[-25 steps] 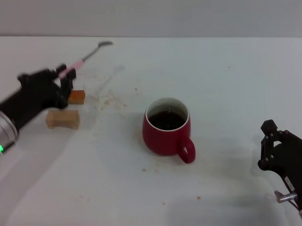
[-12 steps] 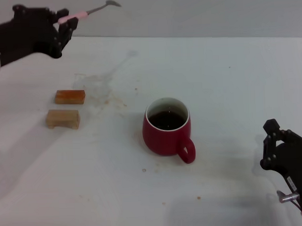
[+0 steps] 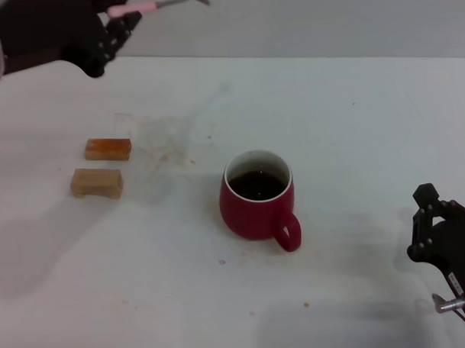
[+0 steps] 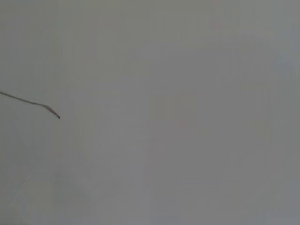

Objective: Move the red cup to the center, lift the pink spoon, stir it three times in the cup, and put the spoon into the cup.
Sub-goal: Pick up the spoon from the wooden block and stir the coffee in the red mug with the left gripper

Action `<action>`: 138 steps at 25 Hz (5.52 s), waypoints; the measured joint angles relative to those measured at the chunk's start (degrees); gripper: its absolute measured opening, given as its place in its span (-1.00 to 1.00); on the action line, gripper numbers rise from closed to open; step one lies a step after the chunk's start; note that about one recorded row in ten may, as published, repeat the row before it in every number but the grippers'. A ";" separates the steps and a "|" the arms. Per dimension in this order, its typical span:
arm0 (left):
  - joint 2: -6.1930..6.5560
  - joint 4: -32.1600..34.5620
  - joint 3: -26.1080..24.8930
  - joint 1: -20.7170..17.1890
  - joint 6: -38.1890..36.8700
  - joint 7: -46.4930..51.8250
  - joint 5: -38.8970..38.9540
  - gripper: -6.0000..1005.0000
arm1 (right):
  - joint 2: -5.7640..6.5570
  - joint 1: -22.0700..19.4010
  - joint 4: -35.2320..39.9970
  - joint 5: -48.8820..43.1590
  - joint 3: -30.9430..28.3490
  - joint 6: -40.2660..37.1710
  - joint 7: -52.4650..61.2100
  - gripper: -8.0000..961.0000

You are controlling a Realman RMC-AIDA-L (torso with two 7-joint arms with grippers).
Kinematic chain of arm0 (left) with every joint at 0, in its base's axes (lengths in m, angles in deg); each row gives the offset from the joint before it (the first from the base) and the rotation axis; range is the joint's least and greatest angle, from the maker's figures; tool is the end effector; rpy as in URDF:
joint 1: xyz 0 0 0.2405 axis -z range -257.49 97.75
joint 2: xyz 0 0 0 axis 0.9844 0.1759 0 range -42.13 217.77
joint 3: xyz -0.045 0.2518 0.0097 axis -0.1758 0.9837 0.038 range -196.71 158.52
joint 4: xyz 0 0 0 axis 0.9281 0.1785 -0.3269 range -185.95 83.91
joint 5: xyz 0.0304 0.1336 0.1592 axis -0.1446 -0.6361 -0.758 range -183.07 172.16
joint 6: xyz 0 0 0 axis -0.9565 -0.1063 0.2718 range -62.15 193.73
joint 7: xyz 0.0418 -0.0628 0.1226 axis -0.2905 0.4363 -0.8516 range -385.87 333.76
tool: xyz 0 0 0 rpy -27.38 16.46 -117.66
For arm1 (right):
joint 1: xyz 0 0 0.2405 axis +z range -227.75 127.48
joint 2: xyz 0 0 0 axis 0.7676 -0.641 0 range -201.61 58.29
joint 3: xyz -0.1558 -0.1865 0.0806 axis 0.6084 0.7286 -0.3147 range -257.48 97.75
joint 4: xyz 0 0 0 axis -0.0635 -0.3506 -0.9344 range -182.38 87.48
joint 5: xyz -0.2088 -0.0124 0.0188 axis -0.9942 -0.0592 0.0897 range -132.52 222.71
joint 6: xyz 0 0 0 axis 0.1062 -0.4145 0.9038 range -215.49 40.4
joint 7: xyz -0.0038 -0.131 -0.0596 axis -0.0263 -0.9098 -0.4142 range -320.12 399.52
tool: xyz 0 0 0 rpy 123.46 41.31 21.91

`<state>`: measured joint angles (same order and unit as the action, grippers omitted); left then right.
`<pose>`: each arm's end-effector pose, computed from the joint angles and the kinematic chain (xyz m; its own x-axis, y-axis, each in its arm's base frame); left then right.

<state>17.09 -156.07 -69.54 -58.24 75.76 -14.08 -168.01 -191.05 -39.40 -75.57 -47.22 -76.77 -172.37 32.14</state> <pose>-0.1374 0.3363 0.0890 0.9889 -0.1078 0.1021 0.0026 -0.6750 -0.7378 0.3029 0.1970 -0.0830 0.6545 0.0197 -0.7558 -0.7302 -0.2425 -0.6387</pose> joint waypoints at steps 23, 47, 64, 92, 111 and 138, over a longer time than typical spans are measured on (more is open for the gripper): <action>-48.79 -3.84 -60.73 0.59 67.13 -87.37 36.22 -0.65 | -0.22 -0.06 0.37 -0.08 -0.12 -0.25 0.00 -0.98; -47.31 -9.83 -56.92 6.13 88.82 -78.68 31.87 -0.65 | -0.03 -6.90 4.05 2.30 -8.21 -6.04 0.05 -0.98; -47.26 -4.79 -47.05 3.56 84.82 -78.30 27.16 -0.65 | -0.05 -8.10 4.60 3.37 -8.00 -7.64 0.09 -0.98; -47.21 11.04 -45.94 9.02 76.75 -80.57 24.51 -0.65 | -0.05 -8.64 4.41 3.17 -7.66 -9.57 0.09 -0.98; -47.56 11.54 -38.69 9.04 73.36 -80.31 27.96 -0.65 | -0.14 -8.80 4.43 2.95 -6.87 -9.28 0.09 -0.98; -47.55 14.81 -40.76 10.46 69.76 -80.22 26.21 -0.65 | -0.14 -8.36 4.30 2.92 -6.87 -9.03 0.09 -0.98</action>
<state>-30.46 -141.25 -110.30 -47.78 145.52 -94.30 -141.80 -191.19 -47.76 -71.27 -44.29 -83.64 -181.40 32.23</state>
